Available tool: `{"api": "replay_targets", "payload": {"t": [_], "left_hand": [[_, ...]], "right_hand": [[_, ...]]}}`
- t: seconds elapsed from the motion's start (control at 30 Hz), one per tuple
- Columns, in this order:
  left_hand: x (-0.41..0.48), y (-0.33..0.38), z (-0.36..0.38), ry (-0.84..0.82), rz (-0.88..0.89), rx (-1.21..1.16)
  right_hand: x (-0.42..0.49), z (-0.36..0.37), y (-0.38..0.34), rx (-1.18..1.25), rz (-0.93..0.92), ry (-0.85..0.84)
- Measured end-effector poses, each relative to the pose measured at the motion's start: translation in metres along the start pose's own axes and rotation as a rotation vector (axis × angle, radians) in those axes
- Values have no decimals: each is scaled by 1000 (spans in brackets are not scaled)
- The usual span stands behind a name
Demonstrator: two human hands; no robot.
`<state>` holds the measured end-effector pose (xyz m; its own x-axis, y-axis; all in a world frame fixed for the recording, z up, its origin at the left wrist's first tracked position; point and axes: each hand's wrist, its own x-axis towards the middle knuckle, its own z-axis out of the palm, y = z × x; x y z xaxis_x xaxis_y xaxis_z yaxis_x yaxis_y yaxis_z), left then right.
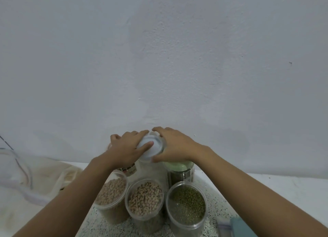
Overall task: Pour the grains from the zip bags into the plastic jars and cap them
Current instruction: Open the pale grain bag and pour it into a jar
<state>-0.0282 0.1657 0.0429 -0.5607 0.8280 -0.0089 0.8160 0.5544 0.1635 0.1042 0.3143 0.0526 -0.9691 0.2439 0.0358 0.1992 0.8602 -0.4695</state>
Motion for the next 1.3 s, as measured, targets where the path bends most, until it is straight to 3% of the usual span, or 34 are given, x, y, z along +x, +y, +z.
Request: {"api": "replay_targets", "payload": {"t": [0.17,0.33,0.8,1.0,1.3], "left_hand": [[-4,-7,6,94,-67,-46],[-17,-10,-3,148,-9,-243],[-85,7,-89,507,226,-893],[-143,-16,-107,487,305,-976],[-207,-73,-81,375,287,-1061]], "right_hand": [[12,17,-7,-127,32,-1],[4,13,-10,-42,8,78],[-50,-30,-106,403,-123,627],[-82,-15,-160,497,-134,728],[-108,45,-217,522,-72,666]]}}
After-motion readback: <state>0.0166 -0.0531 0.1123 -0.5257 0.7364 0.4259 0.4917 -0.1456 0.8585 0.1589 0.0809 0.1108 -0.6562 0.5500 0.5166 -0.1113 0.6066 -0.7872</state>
